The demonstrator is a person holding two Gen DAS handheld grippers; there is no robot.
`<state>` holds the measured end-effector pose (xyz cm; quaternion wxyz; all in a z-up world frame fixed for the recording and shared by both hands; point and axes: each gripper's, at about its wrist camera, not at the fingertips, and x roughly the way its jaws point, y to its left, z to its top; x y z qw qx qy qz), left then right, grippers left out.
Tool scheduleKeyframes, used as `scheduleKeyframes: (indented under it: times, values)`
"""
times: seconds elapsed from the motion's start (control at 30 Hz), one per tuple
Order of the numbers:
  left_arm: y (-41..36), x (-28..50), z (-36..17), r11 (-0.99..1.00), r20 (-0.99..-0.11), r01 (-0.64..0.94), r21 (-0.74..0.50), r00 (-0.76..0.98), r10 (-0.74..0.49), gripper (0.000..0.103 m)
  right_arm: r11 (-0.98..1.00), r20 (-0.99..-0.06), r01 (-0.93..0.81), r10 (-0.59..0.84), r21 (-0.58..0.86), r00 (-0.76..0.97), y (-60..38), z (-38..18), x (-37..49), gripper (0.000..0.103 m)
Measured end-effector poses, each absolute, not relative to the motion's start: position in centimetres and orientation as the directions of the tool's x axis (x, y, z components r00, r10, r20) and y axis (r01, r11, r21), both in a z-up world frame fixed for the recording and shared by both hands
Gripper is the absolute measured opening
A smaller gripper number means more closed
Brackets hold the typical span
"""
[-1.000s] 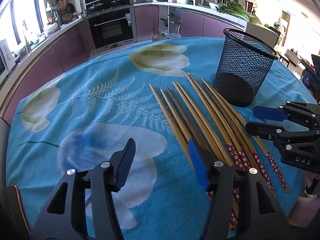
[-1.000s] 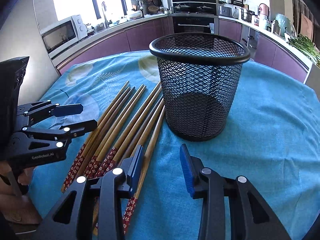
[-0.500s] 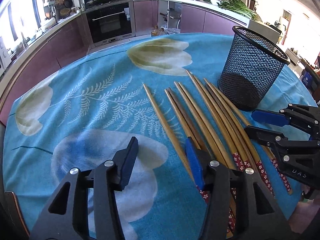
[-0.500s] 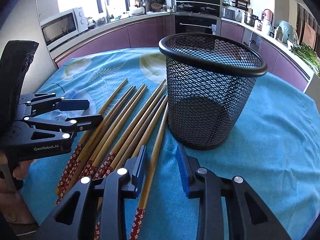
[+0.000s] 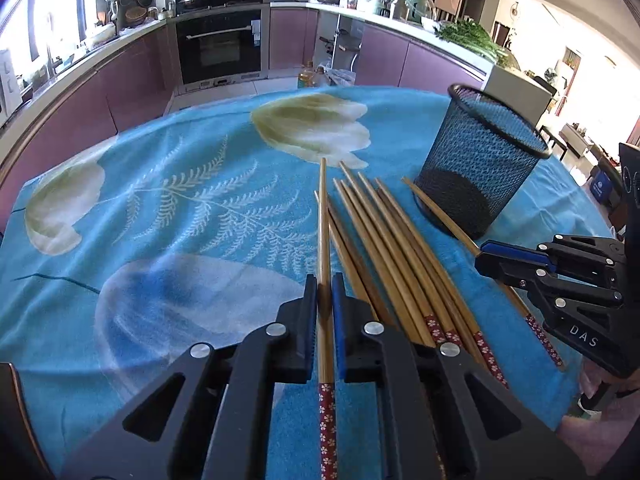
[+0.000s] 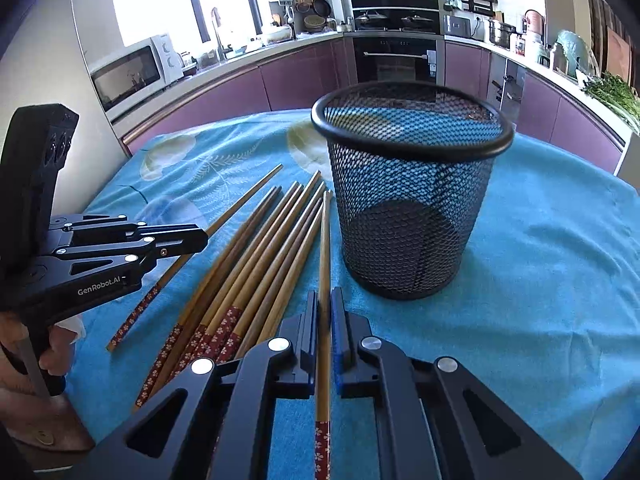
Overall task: Organize utensils
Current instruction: 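Lift both chopsticks upright and drop them into the black mesh cup with both tools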
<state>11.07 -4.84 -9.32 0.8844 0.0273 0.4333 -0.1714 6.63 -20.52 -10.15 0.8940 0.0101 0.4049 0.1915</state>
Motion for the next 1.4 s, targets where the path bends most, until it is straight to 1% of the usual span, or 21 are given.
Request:
scheduleKeyframes:
  times: [0.17,0.37,0.57,0.8,1.0,1.1,1.2,1.3,1.4]
  values:
    - [-3.9,10.0,-6.5,0.922,-0.721,0.358,-0.144,0.6,-0.346,0.008,0.907,-0.654,-0.368,0.408,0.207,0.637,-21.5,-7.6,5.6,0.006]
    - [-2.9,8.7,-2.3,0.885,-0.629,0.418,-0.205,0.637,-0.447,0.008,0.888,-0.561,-0.397,0.455,0.231,0.692,-22.7,-4.4,4.5,0.006]
    - [-2.5,7.3,2.0,0.842,-0.534,0.483,-0.24,0.659,-0.529,0.008,0.877,-0.473,-0.42,0.48,0.234,0.739,-23.9,-1.6,4.0,0.006]
    - [-3.6,7.6,6.2,0.81,-0.44,0.531,-0.249,0.683,-0.583,0.008,0.868,-0.375,-0.438,0.496,0.232,0.784,-25.8,2.2,5.0,0.006]
    - [-6.5,9.2,9.8,0.781,-0.377,0.574,-0.247,0.686,-0.623,0.008,0.881,-0.323,-0.429,0.472,0.198,0.82,-27.2,5.0,5.9,0.005]
    - [-8.2,9.9,10.7,0.776,-0.375,0.585,-0.234,0.683,-0.627,0.008,0.891,-0.299,-0.414,0.453,0.186,0.84,-28.0,6.0,6.3,0.006]
    - [-10.4,11.0,10.6,0.782,-0.402,0.587,-0.212,0.677,-0.617,0.008,0.902,-0.298,-0.395,0.43,0.172,0.852,-28.4,5.9,7.3,0.005]
    - [-12.6,12.0,9.2,0.785,-0.455,0.589,-0.194,0.655,-0.603,0.008,0.909,-0.341,-0.383,0.417,0.165,0.843,-28.2,4.7,8.7,0.005]
    - [-14.3,12.7,7.4,0.785,-0.515,0.589,-0.192,0.621,-0.591,0.008,0.911,-0.413,-0.377,0.412,0.167,0.812,-27.8,2.6,10.2,0.005]
